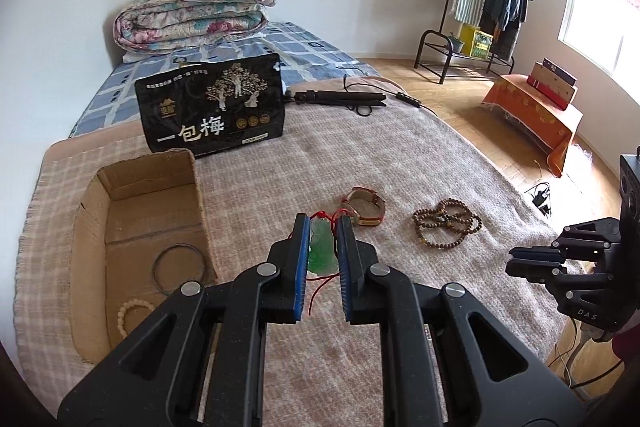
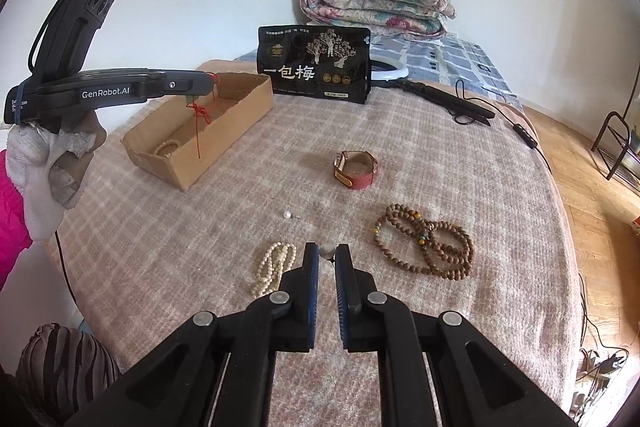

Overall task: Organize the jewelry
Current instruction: 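Carry the pendant and pearl over the box and open both tools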

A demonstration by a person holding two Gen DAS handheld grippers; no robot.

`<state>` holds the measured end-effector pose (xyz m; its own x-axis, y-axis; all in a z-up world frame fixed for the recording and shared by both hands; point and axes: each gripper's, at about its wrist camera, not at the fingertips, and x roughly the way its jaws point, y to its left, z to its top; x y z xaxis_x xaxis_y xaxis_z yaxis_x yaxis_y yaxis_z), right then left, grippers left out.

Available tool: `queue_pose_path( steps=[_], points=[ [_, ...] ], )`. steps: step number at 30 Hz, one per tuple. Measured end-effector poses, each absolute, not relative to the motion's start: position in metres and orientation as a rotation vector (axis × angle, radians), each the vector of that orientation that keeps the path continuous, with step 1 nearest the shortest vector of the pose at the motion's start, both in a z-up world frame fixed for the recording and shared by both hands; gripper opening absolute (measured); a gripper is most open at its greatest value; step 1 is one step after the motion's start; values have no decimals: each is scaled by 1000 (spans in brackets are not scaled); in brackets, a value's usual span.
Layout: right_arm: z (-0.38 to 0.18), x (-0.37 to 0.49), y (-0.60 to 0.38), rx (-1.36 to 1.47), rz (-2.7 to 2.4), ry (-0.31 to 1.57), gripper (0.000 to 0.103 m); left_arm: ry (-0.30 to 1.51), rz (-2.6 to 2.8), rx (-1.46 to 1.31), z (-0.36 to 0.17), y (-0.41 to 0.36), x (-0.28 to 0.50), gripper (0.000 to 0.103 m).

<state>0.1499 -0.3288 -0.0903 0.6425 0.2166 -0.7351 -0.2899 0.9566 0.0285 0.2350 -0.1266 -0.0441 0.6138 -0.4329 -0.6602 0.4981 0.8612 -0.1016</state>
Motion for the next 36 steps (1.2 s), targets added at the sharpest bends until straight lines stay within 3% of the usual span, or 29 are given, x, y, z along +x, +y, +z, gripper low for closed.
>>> queue_pose_path(
  steps=[20,36],
  points=[
    [-70,218,-215,-140,433,788,6,745,-322,-9,-53,7,302,12],
    [-85,267,-129,-145,557,799,6,796,-269,-39,-78,40,340,12]
  ],
)
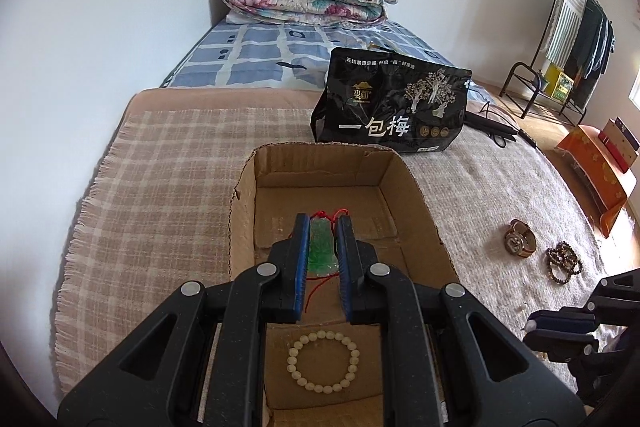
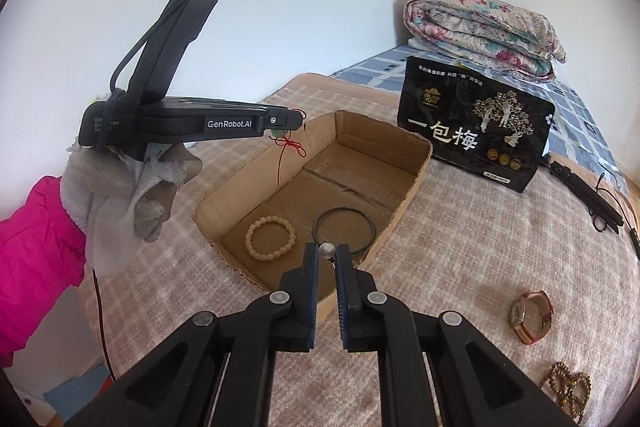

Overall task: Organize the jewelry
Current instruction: 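Carry the pendant and pearl over the box and open both tools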

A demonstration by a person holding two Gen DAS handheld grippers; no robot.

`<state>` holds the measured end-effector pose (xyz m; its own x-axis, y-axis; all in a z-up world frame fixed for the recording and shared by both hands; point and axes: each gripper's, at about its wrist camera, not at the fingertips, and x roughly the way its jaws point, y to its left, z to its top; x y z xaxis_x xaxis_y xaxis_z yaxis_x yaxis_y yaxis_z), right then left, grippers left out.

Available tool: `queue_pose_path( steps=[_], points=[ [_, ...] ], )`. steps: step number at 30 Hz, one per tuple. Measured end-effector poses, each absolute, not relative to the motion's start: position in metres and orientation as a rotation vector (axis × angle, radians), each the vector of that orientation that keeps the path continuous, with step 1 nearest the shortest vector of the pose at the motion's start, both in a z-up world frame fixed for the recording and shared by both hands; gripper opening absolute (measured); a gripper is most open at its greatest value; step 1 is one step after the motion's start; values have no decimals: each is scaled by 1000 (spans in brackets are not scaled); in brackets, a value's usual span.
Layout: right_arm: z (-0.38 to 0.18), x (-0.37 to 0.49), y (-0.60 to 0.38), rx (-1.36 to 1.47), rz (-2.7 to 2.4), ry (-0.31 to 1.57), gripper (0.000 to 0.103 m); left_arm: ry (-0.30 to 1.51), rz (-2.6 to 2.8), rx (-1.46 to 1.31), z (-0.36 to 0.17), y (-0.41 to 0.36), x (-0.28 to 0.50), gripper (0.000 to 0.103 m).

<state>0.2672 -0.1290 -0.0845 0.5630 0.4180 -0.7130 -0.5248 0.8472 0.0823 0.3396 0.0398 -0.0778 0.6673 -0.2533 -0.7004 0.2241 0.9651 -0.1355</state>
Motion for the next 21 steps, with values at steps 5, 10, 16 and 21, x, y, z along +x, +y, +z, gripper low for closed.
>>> queue_pose_path(
  steps=[5,10,16,21],
  points=[
    [-95,280,-115,-138,575,821,6,808,-265,-46,-85,44,345,12],
    [-109,289,-107,-138,578,849,6,815,-267,-46,-89,46,349,12],
    [-112,293,-109,-126,558,834,50,842,-290,-80,-93,47,353,12],
    [-108,292,-114,-117,538,812,73,838,-278,-56,-94,47,353,12]
  ],
)
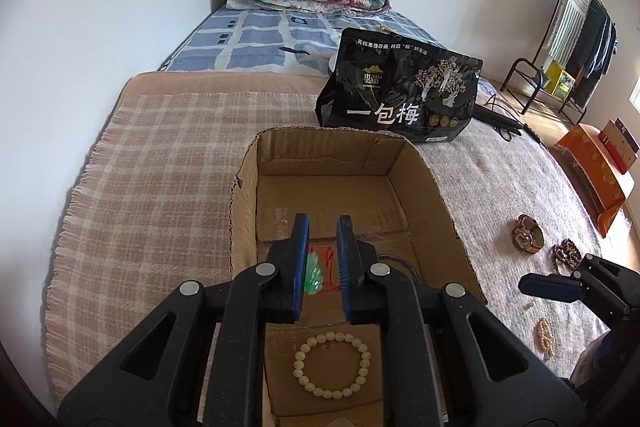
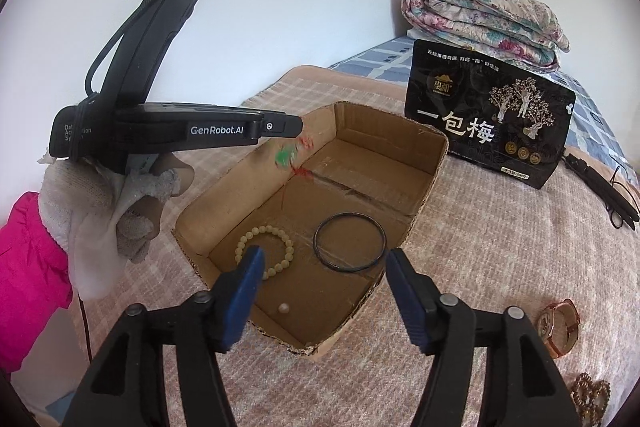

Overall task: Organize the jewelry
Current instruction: 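Carry the pendant and pearl over the box and open both tools, then move the left tool to the cream pearl strand while the right tool reaches the wooden beads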

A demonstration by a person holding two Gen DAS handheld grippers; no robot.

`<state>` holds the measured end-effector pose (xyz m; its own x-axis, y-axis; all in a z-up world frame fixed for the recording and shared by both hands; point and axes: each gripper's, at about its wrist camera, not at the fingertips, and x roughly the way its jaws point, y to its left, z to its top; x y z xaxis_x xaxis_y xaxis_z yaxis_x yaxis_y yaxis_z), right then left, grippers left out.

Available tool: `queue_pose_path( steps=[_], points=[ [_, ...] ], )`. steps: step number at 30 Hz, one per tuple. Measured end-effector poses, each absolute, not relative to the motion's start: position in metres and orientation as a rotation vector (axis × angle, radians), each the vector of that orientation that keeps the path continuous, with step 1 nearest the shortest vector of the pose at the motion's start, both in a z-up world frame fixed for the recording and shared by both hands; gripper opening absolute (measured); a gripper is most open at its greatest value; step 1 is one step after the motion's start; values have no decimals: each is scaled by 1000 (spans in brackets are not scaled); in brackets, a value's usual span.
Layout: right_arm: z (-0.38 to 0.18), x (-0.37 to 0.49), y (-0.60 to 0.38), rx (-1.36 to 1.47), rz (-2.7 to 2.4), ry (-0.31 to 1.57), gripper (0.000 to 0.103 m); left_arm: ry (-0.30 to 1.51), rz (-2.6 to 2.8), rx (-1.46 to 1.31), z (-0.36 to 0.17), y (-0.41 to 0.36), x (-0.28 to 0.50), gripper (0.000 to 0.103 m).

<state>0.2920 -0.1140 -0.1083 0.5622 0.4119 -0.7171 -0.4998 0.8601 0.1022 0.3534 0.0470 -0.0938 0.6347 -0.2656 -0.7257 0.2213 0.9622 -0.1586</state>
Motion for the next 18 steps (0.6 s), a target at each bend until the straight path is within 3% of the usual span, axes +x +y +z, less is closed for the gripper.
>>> queue_pose_path(
  steps=[1,3,4,5,18],
  points=[
    [-108,291,-115,-116,534,808,78,840,-278,-57,-94,47,353,12],
    [-106,290,-117,-112,523,802,83,840,-269,-65,-94,48,353,26],
    [-105,290,-118,-111,519,798,85,833,-264,-70,-93,48,351,39],
    [-104,289,-119,-111,515,795,86,824,-260,-75,-92,48,349,42],
    [-95,278,-131,-126,461,776,93,798,-238,-64,-76,46,332,42]
  ],
)
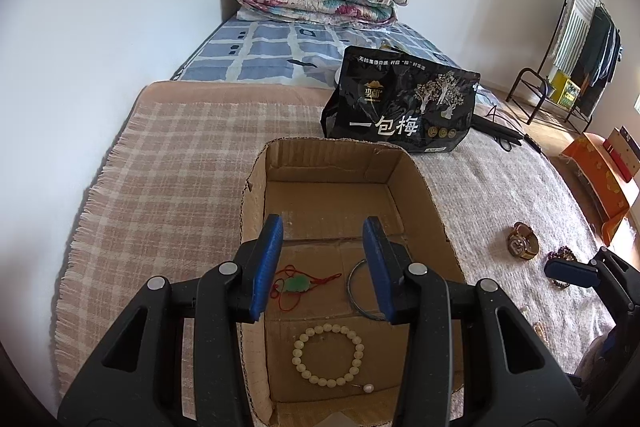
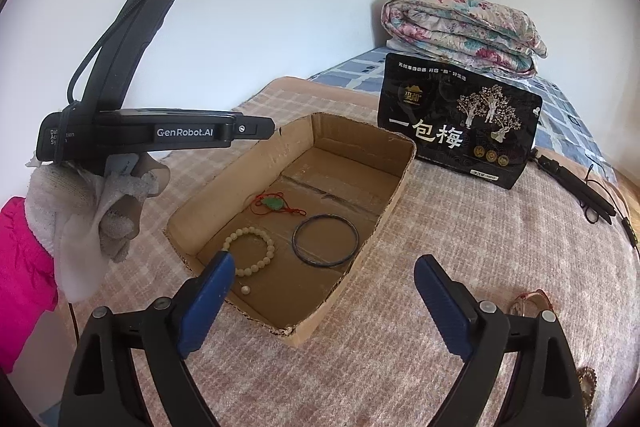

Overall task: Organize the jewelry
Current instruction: 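Move the left tool to the cream pearl strand while the right tool reaches the wooden beads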

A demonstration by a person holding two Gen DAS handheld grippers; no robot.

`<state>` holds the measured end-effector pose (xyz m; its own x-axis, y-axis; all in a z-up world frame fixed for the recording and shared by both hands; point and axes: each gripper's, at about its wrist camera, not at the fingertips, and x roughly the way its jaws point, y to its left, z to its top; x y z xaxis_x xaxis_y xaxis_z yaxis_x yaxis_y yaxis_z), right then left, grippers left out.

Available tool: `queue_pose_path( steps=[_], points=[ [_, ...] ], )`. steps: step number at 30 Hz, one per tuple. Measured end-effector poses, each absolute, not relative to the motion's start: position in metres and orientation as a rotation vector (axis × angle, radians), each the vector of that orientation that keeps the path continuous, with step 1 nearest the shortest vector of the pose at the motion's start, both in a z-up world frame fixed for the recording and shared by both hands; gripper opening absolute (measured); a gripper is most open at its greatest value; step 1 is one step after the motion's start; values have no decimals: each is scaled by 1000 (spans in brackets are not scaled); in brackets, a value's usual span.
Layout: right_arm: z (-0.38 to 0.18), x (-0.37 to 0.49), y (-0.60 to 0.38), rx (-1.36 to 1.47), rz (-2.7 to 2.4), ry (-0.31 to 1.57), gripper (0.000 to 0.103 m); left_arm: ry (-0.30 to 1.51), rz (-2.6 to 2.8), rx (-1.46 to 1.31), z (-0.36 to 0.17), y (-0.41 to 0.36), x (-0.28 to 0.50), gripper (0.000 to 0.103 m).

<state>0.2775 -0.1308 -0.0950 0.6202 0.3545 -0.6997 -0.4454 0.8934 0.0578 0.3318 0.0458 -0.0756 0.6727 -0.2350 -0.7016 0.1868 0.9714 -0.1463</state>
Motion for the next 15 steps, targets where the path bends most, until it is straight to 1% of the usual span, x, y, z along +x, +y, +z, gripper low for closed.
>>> queue_pose_path(
  steps=[8,10,15],
  points=[
    [-93,266,-152,-136,373,778,94,772,-248,-28,-63,31,310,42],
    [-91,261,-161,-129,342,779,103,766,-257,-12,-60,25,303,42],
    [-86,249,-192,-86,275,744,103,749,-294,15,-52,7,284,42]
  ],
)
